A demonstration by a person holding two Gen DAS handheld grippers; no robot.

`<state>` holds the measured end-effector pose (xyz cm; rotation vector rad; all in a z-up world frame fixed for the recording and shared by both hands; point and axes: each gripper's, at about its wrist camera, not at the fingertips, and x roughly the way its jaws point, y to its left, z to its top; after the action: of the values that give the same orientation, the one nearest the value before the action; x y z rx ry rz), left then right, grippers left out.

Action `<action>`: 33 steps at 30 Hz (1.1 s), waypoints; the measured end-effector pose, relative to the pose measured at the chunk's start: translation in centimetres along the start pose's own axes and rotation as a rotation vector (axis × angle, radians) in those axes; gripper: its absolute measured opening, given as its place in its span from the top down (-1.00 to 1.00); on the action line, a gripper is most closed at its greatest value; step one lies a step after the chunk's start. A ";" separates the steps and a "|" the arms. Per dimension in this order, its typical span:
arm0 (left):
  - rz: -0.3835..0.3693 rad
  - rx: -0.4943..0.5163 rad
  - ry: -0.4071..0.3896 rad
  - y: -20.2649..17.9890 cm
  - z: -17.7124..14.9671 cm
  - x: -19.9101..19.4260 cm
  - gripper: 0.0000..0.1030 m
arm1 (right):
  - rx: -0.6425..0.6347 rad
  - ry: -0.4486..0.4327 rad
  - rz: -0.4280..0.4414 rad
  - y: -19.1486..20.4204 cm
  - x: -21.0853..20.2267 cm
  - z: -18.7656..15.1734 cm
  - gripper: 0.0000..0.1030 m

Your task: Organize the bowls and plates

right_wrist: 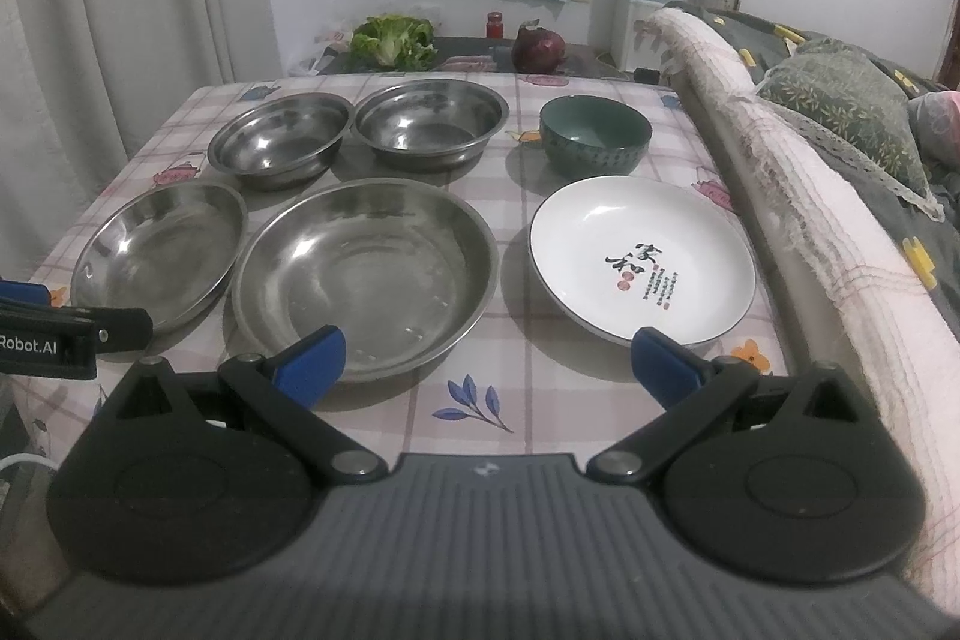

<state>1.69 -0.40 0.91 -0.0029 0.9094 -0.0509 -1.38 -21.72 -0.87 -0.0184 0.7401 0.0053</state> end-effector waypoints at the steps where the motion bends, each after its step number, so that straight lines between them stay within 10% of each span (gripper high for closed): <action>1: 0.001 -0.001 0.000 0.1 -0.1 0.0 -0.99 | -0.001 0.000 0.001 0.0 0.0 0.0 -0.98; 33: 0.013 -0.003 -0.012 0.6 0.5 0.4 -0.99 | -0.004 -0.040 0.026 -0.5 -0.1 1.1 -0.98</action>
<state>2.37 0.18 0.93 -0.0004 0.8972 -0.0376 -0.71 -22.16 -0.04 -0.0128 0.7003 0.0322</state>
